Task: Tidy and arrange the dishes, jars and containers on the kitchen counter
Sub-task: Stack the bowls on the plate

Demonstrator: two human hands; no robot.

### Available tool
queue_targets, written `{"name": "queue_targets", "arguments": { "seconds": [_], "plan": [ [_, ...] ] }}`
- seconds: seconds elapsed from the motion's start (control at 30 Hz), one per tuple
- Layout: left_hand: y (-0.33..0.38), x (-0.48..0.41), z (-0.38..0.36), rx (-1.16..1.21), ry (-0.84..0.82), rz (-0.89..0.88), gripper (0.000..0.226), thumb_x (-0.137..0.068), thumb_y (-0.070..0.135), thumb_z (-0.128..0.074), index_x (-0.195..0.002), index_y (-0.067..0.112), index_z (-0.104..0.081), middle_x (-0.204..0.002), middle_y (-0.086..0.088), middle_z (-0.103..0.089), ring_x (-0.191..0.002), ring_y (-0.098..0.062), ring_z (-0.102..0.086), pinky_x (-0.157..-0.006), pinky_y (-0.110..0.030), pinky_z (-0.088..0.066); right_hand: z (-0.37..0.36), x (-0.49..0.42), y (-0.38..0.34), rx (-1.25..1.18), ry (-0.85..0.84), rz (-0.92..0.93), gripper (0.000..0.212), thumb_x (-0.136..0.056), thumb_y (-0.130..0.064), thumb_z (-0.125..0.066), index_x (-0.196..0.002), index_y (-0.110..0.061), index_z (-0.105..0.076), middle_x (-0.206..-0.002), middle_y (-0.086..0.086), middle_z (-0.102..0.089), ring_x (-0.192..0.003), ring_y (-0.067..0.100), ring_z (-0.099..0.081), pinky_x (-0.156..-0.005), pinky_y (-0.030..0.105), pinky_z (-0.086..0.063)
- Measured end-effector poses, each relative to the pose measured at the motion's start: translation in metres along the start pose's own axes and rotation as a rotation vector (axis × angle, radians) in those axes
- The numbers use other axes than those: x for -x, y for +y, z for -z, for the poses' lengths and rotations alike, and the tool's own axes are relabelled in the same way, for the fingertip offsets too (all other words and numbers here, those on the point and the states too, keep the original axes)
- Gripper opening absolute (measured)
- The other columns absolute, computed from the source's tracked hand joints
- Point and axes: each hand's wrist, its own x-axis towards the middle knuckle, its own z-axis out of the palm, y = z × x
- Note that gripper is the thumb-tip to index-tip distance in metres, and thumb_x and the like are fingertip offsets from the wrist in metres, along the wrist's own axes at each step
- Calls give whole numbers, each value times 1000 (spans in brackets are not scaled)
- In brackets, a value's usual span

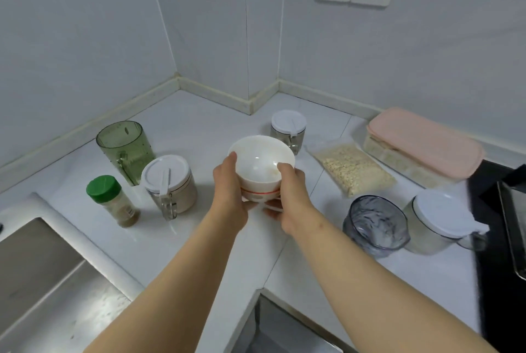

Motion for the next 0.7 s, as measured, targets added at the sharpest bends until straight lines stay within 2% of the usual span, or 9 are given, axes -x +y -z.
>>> {"name": "queue_targets", "arguments": {
  "seconds": [0.17, 0.3, 0.37, 0.47, 0.53, 0.6, 0.7],
  "plan": [
    [4, 51, -36, -20, -37, -43, 43, -89, 47, -46, -129, 30, -42, -127, -6, -50, -111, -31, -53, -64, -36, -48, 38, 46, -24, 12, 24, 115, 33, -90, -43, -41, -117, -25, -38, -115, 9, -55, -92, 26, -61, -70, 35, -54],
    [-20, 101, -74, -5, -153, -17, 44, -89, 45, -45, -129, 28, -43, -126, -5, -53, -109, -29, -55, -66, -37, -50, 93, 84, -34, 29, 158, 235, 46, -85, -53, -44, -120, -23, -41, -117, 5, -54, -105, 24, -56, -89, 43, -50],
    [-45, 131, -97, 4, -240, 36, 44, -88, 45, -46, -129, 27, -46, -125, -7, -56, -107, -29, -58, -66, -37, -51, 133, 108, -39, -49, 242, 273, 52, -80, -55, -46, -119, -21, -42, -118, 4, -56, -108, 25, -56, -95, 45, -48],
    [-90, 185, -139, 3, -381, 131, 48, -86, 48, -47, -128, 26, -45, -123, -11, -58, -103, -33, -60, -63, -38, -53, 204, 156, -39, -193, 319, 310, 46, -89, -47, -45, -124, -19, -40, -114, 4, -56, -105, 25, -58, -94, 46, -50],
    [-115, 218, -161, -64, -415, 118, 45, -87, 47, -46, -127, 25, -45, -120, -9, -59, -102, -31, -60, -71, -39, -52, 242, 185, -33, -273, 346, 319, 42, -90, -44, -44, -124, -19, -41, -113, 4, -58, -103, 24, -60, -87, 45, -53],
    [-153, 269, -190, -109, -495, 168, 40, -89, 44, -45, -125, 25, -45, -118, -8, -58, -101, -30, -59, -73, -38, -51, 300, 227, -22, -319, 419, 380, 38, -92, -42, -43, -124, -22, -41, -115, 4, -58, -103, 23, -60, -79, 40, -56],
    [-201, 326, -217, -150, -601, 225, 43, -88, 44, -47, -127, 25, -45, -119, -9, -58, -99, -30, -59, -71, -39, -52, 360, 273, -9, -363, 521, 407, 39, -94, -40, -41, -129, -24, -38, -116, 3, -56, -106, 24, -58, -82, 41, -55]
  ]
}}
